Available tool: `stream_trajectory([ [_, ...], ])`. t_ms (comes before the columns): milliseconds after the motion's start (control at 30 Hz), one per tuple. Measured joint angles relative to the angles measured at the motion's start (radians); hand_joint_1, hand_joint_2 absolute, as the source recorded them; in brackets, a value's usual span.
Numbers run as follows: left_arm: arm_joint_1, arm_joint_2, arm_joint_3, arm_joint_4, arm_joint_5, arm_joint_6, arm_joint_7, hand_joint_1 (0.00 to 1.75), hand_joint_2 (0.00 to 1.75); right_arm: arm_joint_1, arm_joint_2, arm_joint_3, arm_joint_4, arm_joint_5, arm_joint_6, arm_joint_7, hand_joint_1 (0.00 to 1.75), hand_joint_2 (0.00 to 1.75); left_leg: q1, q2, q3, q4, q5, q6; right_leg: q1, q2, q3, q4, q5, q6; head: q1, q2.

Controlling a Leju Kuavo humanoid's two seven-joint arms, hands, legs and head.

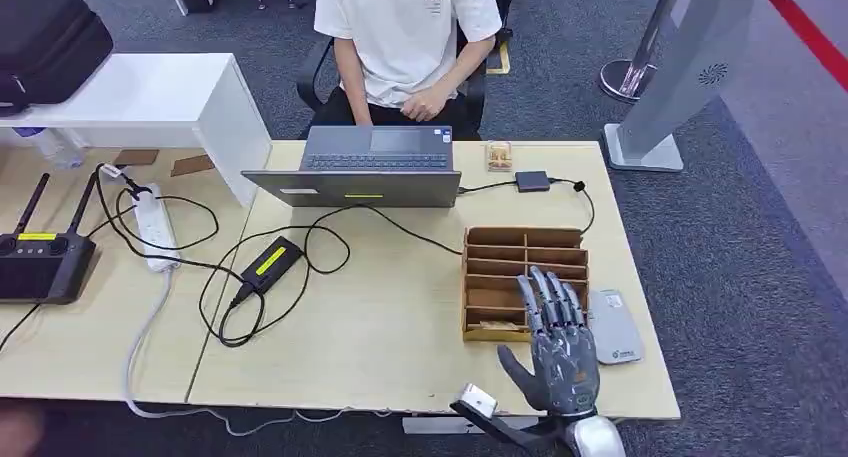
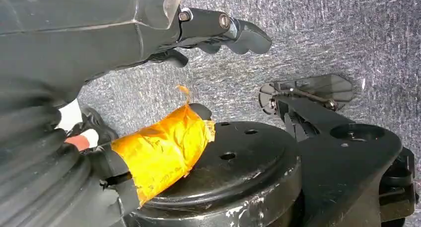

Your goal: Pass the card to the sensor for recognition and then transmit it.

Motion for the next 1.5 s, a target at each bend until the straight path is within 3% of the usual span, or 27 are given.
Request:
stream_trajectory([
  [900, 0.000, 0.003, -0.008, 0.000, -0.007, -0.002, 0.008, 0.00, 1.75, -0.008, 0.051, -0.084, 0.155, 0.052, 0.000, 0.000, 0.00, 1.75, 0.000, 0.000, 0.000, 0.000, 0.000, 0.000, 0.000, 0.000, 0.000, 0.000, 0.000, 0.000, 0.000, 0.000],
  [967, 0.000, 0.003, -0.009, 0.000, -0.007, -0.002, 0.009, 0.00, 1.75, -0.008, 0.051, -0.085, 0.161, 0.079, 0.000, 0.025, 0.00, 1.75, 0.000, 0.000, 0.000, 0.000, 0.000, 0.000, 0.000, 0.000, 0.000, 0.000, 0.000, 0.000, 0.000, 0.000],
  [1067, 0.000, 0.005, -0.011, 0.000, -0.012, -0.002, 0.010, 0.00, 1.75, -0.011, 0.050, -0.085, 0.164, 0.122, 0.000, 0.111, 0.00, 1.75, 0.000, 0.000, 0.000, 0.000, 0.000, 0.000, 0.000, 0.000, 0.000, 0.000, 0.000, 0.000, 0.000, 0.000],
  [1167, 0.000, 0.006, -0.017, 0.000, -0.013, -0.002, 0.011, 0.00, 1.75, -0.018, 0.040, -0.085, 0.168, 0.126, 0.000, 0.146, 0.00, 1.75, 0.000, 0.000, 0.000, 0.000, 0.000, 0.000, 0.000, 0.000, 0.000, 0.000, 0.000, 0.000, 0.000, 0.000],
  [1500, 0.000, 0.008, -0.029, 0.000, -0.014, -0.002, 0.011, 0.00, 1.75, -0.028, 0.022, -0.083, 0.175, 0.126, 0.000, 0.156, 0.00, 1.75, 0.000, 0.000, 0.000, 0.000, 0.000, 0.000, 0.000, 0.000, 0.000, 0.000, 0.000, 0.000, 0.000, 0.000],
])
